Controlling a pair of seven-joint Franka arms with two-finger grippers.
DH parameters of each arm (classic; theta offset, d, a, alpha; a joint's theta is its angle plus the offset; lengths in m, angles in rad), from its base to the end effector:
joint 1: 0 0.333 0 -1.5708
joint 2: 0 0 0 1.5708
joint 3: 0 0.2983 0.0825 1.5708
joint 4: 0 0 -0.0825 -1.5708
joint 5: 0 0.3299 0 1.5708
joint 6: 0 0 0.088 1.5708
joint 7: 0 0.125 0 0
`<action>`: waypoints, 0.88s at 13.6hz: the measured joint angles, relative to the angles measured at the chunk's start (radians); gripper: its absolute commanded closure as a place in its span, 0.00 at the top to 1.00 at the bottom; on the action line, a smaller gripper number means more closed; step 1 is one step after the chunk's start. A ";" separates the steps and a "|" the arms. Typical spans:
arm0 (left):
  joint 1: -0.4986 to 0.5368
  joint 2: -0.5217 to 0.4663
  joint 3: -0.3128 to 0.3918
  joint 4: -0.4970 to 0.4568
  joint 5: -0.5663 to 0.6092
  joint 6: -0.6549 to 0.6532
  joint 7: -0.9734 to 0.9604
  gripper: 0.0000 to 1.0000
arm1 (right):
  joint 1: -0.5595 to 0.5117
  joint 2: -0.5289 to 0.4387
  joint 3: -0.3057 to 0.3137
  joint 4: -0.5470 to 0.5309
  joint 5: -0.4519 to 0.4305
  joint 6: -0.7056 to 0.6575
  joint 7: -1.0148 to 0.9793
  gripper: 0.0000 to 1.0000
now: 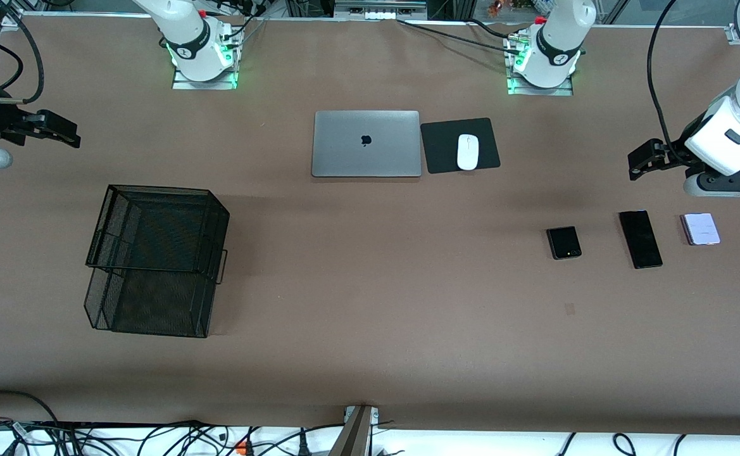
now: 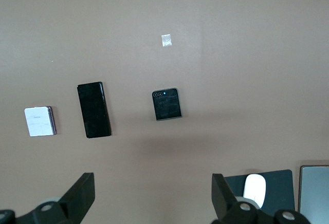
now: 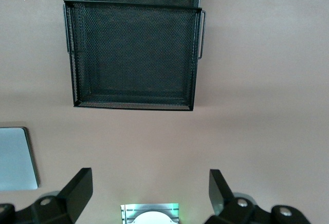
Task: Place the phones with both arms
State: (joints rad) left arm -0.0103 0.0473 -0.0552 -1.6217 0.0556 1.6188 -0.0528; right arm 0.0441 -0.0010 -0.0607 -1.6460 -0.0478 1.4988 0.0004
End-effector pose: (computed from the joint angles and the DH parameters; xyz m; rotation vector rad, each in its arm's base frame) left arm 0.5139 -0.0264 0.5478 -3.0849 0.0259 0.0724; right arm 0.4860 -0.0143 0.5529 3.0866 -0.0261 -0.2266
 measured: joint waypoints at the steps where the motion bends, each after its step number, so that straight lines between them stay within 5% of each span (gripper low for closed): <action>1: 0.000 0.000 0.000 0.000 0.000 -0.001 0.000 1.00 | 0.000 0.000 0.000 0.000 0.000 0.000 0.000 1.00; 7: 0.000 0.017 0.000 0.000 0.000 -0.023 0.000 1.00 | 0.000 0.001 0.000 0.000 0.000 0.000 0.000 1.00; 12: 0.000 0.164 0.000 -0.007 0.000 -0.019 0.000 1.00 | 0.000 0.001 0.000 0.000 0.000 0.000 0.000 1.00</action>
State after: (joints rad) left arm -0.0103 0.2118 -0.0554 -1.6285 0.0556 1.5993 -0.0527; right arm 0.0437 0.0003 -0.0607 -1.6464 -0.0478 1.4988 0.0004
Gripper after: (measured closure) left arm 0.000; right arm 0.000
